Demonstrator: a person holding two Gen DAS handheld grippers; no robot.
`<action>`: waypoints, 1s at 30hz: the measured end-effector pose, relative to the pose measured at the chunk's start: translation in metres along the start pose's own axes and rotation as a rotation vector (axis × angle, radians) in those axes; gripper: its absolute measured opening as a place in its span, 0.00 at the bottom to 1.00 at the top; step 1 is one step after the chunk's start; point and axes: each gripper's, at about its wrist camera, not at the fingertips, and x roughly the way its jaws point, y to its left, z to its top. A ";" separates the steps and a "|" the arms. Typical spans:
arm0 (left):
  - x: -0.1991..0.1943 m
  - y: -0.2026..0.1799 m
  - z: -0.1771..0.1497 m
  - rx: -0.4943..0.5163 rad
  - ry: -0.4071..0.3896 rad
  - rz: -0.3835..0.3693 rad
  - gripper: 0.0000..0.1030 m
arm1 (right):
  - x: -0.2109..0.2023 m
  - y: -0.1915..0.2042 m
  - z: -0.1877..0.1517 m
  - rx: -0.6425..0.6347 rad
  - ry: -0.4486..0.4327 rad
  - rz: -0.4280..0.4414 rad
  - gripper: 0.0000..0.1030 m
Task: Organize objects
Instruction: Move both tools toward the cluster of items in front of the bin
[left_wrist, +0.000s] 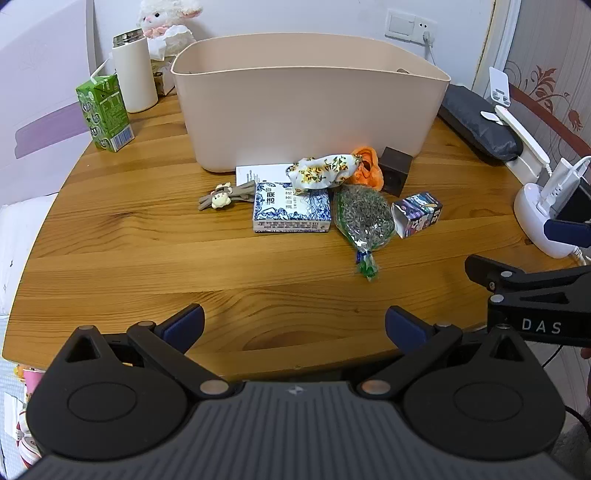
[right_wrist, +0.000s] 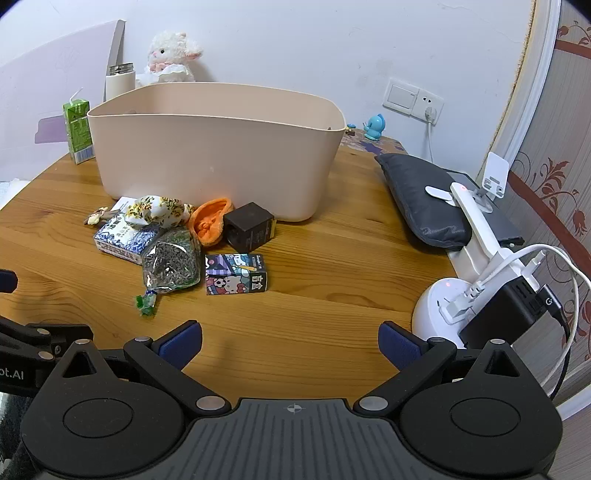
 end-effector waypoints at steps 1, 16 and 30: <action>0.000 0.000 0.000 -0.001 -0.001 0.000 1.00 | 0.000 0.000 0.000 0.000 0.001 0.000 1.00; 0.005 -0.001 0.001 -0.010 0.020 -0.016 1.00 | 0.004 0.001 0.001 -0.012 0.013 -0.006 1.00; 0.007 0.003 0.003 -0.009 0.029 -0.008 1.00 | 0.007 0.000 0.004 0.000 0.014 0.001 1.00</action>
